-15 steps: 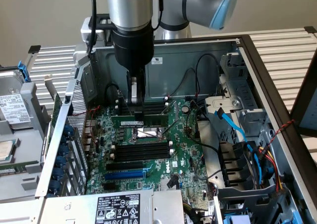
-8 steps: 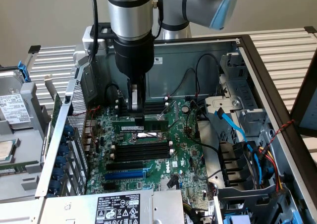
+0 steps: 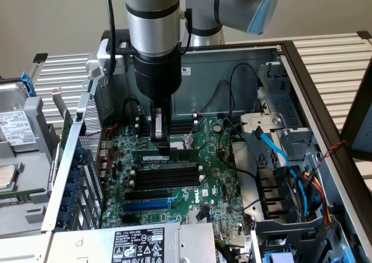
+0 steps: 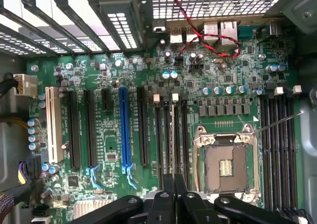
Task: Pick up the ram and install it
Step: 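Insert the ram into the slot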
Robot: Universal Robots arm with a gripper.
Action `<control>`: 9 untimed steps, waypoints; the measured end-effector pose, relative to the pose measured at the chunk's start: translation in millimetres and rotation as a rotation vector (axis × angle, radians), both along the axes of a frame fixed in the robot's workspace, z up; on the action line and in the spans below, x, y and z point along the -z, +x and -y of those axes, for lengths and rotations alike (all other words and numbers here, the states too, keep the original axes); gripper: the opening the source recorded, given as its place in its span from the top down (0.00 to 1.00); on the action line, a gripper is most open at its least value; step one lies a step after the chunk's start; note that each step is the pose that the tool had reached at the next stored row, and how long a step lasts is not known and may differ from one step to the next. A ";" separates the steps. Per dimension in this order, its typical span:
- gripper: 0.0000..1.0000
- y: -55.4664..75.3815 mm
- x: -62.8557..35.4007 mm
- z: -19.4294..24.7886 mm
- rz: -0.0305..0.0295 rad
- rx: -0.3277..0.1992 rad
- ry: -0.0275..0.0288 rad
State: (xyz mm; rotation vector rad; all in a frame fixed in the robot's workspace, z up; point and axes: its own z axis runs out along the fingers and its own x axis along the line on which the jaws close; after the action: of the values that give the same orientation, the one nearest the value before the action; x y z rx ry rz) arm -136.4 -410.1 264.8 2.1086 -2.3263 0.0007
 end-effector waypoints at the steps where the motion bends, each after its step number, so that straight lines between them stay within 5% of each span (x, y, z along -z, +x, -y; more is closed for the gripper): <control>1: 0.88 0.0 1.9 1.3 0.0001 0.000 0.0001; 9: 0.88 0.0 9.2 3.2 -0.0003 0.000 0.0000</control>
State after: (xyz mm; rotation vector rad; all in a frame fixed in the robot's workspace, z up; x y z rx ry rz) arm -136.4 -413.3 255.7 2.1087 -2.3260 0.0004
